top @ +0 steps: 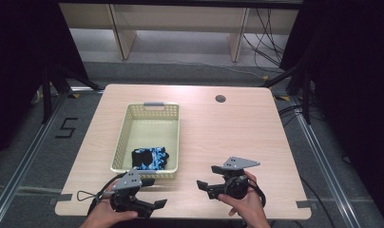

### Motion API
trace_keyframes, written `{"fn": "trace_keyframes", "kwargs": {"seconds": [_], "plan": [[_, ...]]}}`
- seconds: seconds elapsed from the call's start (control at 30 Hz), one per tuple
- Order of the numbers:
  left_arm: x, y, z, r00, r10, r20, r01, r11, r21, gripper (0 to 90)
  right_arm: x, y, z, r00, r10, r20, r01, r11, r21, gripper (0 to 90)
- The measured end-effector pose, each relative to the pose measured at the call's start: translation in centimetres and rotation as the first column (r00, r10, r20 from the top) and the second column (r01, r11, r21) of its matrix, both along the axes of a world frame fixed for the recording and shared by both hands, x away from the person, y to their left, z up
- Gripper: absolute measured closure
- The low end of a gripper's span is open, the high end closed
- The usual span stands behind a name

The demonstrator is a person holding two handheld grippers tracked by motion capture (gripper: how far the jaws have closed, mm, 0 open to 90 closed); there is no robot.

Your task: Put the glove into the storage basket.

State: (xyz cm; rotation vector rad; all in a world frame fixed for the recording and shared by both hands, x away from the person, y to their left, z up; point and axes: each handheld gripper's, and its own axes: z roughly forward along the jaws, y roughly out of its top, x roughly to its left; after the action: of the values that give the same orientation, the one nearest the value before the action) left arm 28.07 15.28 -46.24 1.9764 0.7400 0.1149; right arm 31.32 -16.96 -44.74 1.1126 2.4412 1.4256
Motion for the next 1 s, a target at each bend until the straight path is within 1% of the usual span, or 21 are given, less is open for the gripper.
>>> {"fn": "trace_keyframes", "kwargs": {"seconds": [0.03,0.2,0.23,0.27,0.3,0.33,0.4,0.43,0.5,0.53,0.57,0.6,0.63,0.7,0.77,0.8,0.87,0.9,0.93,0.97,1.0], "plan": [[0.1,0.2,0.0,0.9997,-0.022,-0.012,0.022,0.9996,0.02,17.0,-0.1,0.0,-0.2,1.0,0.0,0.001,0.0,1.0,0.01,21.0],[-0.4,0.1,-1.0,0.9999,-0.003,-0.012,0.004,0.9999,0.014,16.7,-0.4,-0.1,-0.7,0.9994,0.031,0.015,-0.031,1.0,0.007,20.4],[-0.3,0.1,-1.0,0.9999,-0.014,-0.009,0.014,0.9996,0.024,16.7,-0.5,-0.1,-0.8,0.9992,0.037,0.012,-0.037,0.999,0.011,20.3],[-0.3,0.4,-1.0,0.9994,-0.034,0.004,0.033,0.9973,0.066,16.7,-0.7,0.0,-0.9,0.9996,0.027,-0.006,-0.026,0.999,0.021,20.3],[-0.3,0.4,-1.1,0.9997,-0.026,0.004,0.025,0.998,0.057,16.7,-0.6,-0.2,-1.0,0.999,0.04,0.02,-0.04,0.999,0.011,20.1],[-0.4,0.2,-1.2,0.9996,-0.024,-0.012,0.024,0.9994,0.025,16.7,-0.7,-0.2,-1.1,0.999,0.04,0.018,-0.04,0.999,0.012,20.1],[-0.5,0.2,-1.4,0.9997,-0.024,-0.002,0.024,0.9995,0.02,16.7,-1.1,-0.2,-1.1,0.9996,0.026,-0.01,-0.026,1.0,0.012,20.0],[-0.7,0.2,-1.4,0.9996,-0.009,-0.026,0.01,0.9999,0.014,16.7,-0.9,-0.4,-1.2,0.9986,0.043,0.03,-0.043,0.999,-0.007,19.8],[-0.8,0.3,-1.6,0.9998,-0.006,-0.016,0.007,0.9998,0.019,16.7,-1.2,-0.3,-1.5,0.9994,0.035,0.008,-0.035,0.999,0.007,19.7],[-0.7,0.4,-1.5,0.9992,-0.028,-0.029,0.028,0.9991,0.033,16.7,-1.3,-0.3,-1.6,0.9992,0.04,-0.001,-0.04,0.999,0.011,19.7],[-0.7,0.4,-1.7,0.9995,-0.031,0.001,0.031,0.9987,0.041,16.7,-1.2,-0.4,-1.7,0.9987,0.049,0.015,-0.049,0.999,0.003,19.7],[-0.8,0.5,-1.8,0.9994,-0.035,0.004,0.035,0.9976,0.059,16.7,-1.5,-0.4,-1.7,0.9994,0.031,0.013,-0.031,0.999,-0.017,19.7],[-0.9,0.4,-2.0,0.9995,-0.025,-0.02,0.025,0.999,0.037,16.7,-1.6,-0.3,-1.9,0.9991,0.042,0.008,-0.042,0.999,0.004,19.7],[-1.0,0.4,-2.1,0.9993,-0.036,0.005,0.035,0.9969,0.071,16.8,-1.7,-0.4,-2.1,0.9985,0.053,0.014,-0.052,0.999,-0.007,19.5],[-1.2,0.3,-2.3,0.9998,-0.018,-0.003,0.018,0.9974,0.069,16.9,-2.0,-0.5,-2.2,0.9986,0.052,0.011,-0.051,0.998,-0.027,19.4],[-1.2,0.5,-2.3,0.9994,-0.034,0.009,0.033,0.9952,0.093,16.9,-2.1,-0.4,-2.4,0.9981,0.059,0.016,-0.059,0.998,-0.021,19.4],[-1.3,0.4,-2.5,0.9995,-0.03,0.001,0.03,0.997,0.071,16.8,-2.2,-0.5,-2.5,0.9971,0.069,0.033,-0.067,0.997,-0.045,19.1],[-1.4,0.5,-2.5,0.9994,-0.03,-0.018,0.031,0.9967,0.075,16.8,-2.3,-0.5,-2.7,0.9974,0.067,0.028,-0.066,0.997,-0.043,19.0],[-1.4,0.5,-2.7,0.9995,-0.032,0.003,0.032,0.9971,0.07,16.8,-2.4,-0.6,-2.7,0.9974,0.071,0.015,-0.07,0.996,-0.051,19.0],[-1.4,0.7,-2.7,0.9997,-0.024,-0.006,0.025,0.9962,0.084,16.7,-2.8,-0.6,-2.7,0.9993,0.036,-0.007,-0.037,0.998,-0.057,18.9],[-1.2,0.9,-2.7,0.9989,-0.046,0.006,0.045,0.9938,0.102,16.7,-2.5,-0.7,-3.0,0.998,0.059,0.025,-0.057,0.997,-0.054,18.9]]}}
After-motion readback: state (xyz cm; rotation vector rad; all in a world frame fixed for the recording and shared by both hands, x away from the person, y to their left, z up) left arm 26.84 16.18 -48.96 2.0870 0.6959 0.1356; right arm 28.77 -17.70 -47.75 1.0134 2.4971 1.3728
